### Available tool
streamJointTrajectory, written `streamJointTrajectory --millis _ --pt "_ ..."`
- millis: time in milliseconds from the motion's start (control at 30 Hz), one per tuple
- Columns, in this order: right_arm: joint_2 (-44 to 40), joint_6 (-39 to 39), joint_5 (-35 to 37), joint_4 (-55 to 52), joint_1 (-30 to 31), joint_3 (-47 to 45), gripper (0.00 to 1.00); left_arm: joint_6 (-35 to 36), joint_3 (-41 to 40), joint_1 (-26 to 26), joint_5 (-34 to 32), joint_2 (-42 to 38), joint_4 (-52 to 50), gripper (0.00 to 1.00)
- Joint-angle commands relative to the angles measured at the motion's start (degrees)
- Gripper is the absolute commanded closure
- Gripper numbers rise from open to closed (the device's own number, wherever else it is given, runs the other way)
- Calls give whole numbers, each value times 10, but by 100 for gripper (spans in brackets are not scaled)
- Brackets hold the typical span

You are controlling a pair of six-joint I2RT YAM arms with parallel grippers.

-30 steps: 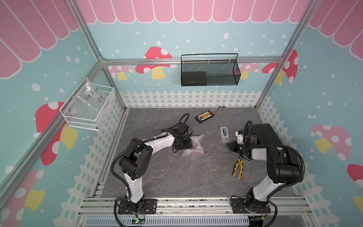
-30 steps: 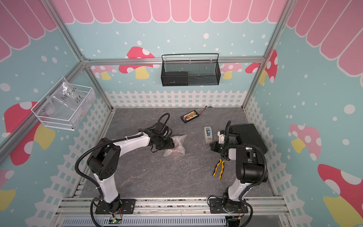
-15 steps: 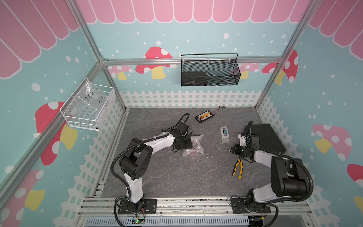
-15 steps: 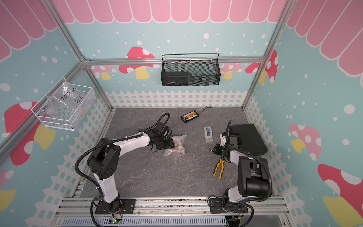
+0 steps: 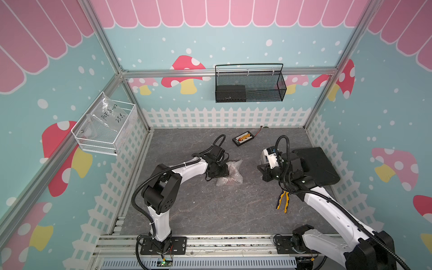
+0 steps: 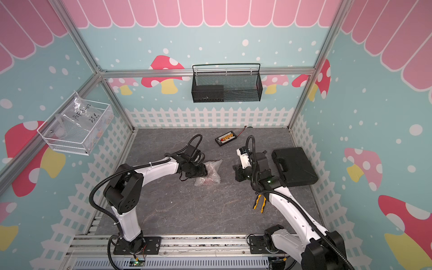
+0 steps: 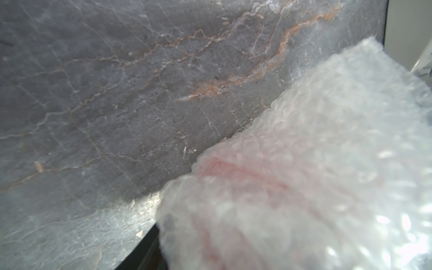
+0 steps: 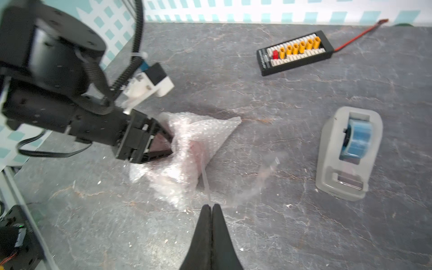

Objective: Wrap mugs in bubble wrap
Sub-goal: Stick the tape on the bubble wrap.

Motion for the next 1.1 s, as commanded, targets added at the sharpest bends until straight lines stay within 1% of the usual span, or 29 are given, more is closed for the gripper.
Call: streamJointTrajectory --millis 0,133,233,333,400,467,533,567,633,767,867,933,1067 --pt "-6 -10 41 -50 59 21 100 13 15 -2 8 5 2 42" --pt "9 0 65 -48 168 29 100 14 14 -2 7 2 5 42" --pt "29 1 84 -51 236 39 100 15 14 -2 5 0 6 42" --pt "52 -8 82 -57 282 54 100 15 13 -2 5 -1 7 42" --pt "65 -25 104 -89 304 67 100 15 11 -2 4 -2 8 42" --pt "81 -49 144 -142 311 85 100 14 9 -2 4 -4 10 42" --pt "88 -68 199 -185 311 96 100 13 7 -2 4 -6 11 42" --pt "89 -74 226 -195 310 99 100 12 7 -3 4 -7 13 42" --pt "86 -81 252 -186 309 100 100 11 6 -3 4 -8 14 42" --pt "100 -97 240 -132 306 98 100 9 4 -2 10 -9 21 42" --pt "109 -113 201 -83 297 87 100 8 2 -2 12 -9 25 42" --pt "112 -119 178 -55 280 77 100 7 -1 -2 14 -9 28 42" --pt "117 -95 117 11 217 58 100 5 -7 -2 20 -10 36 42"
